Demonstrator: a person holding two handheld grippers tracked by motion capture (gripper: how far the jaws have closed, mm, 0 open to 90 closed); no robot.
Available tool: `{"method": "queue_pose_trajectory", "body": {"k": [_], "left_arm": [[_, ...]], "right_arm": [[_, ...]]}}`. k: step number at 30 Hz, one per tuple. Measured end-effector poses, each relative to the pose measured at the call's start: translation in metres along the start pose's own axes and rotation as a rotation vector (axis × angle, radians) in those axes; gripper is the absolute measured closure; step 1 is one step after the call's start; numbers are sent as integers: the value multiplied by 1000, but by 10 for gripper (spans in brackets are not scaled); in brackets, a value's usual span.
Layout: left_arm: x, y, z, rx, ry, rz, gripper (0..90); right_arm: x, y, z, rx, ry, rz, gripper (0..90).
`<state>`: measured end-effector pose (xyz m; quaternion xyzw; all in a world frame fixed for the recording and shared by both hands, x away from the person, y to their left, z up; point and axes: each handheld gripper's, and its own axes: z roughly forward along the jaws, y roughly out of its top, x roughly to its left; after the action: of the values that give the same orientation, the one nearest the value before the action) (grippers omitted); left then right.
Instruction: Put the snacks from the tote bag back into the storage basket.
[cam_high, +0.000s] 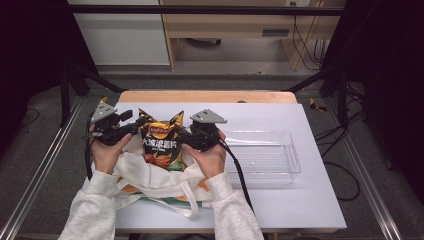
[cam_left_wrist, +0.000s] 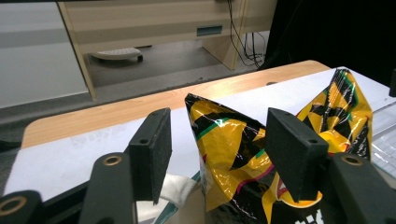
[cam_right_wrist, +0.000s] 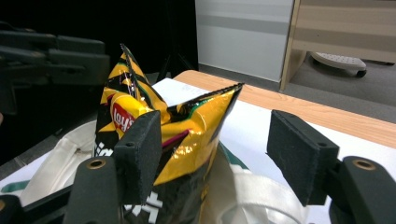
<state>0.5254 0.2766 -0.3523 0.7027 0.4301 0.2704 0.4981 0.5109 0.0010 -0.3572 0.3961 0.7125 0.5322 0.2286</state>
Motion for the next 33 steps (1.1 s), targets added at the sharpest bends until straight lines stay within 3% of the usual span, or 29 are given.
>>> {"method": "queue_pose_trajectory", "body": {"k": [3, 6, 9, 14, 28, 30, 33], "left_arm": [[-1, -2, 5, 14, -13, -2, 449], [-1, -4, 8, 23, -29, -2, 529], [0, -6, 9, 21, -36, -25, 574], [2, -6, 8, 35, -39, -26, 688], [0, -8, 8, 59, -29, -24, 842], [0, -10, 7, 57, -29, -24, 850], [1, -10, 4, 59, -34, -21, 859]], "right_arm": [[0, 0, 5, -1, 2, 8, 360], [2, 0, 13, 10, 4, 11, 367], [4, -1, 22, 25, -1, 5, 387], [5, -3, 27, 32, -5, 2, 423], [8, -3, 38, 36, 16, 32, 488], [10, -4, 40, 50, 18, 23, 531], [14, -2, 40, 76, 29, 33, 666]]}}
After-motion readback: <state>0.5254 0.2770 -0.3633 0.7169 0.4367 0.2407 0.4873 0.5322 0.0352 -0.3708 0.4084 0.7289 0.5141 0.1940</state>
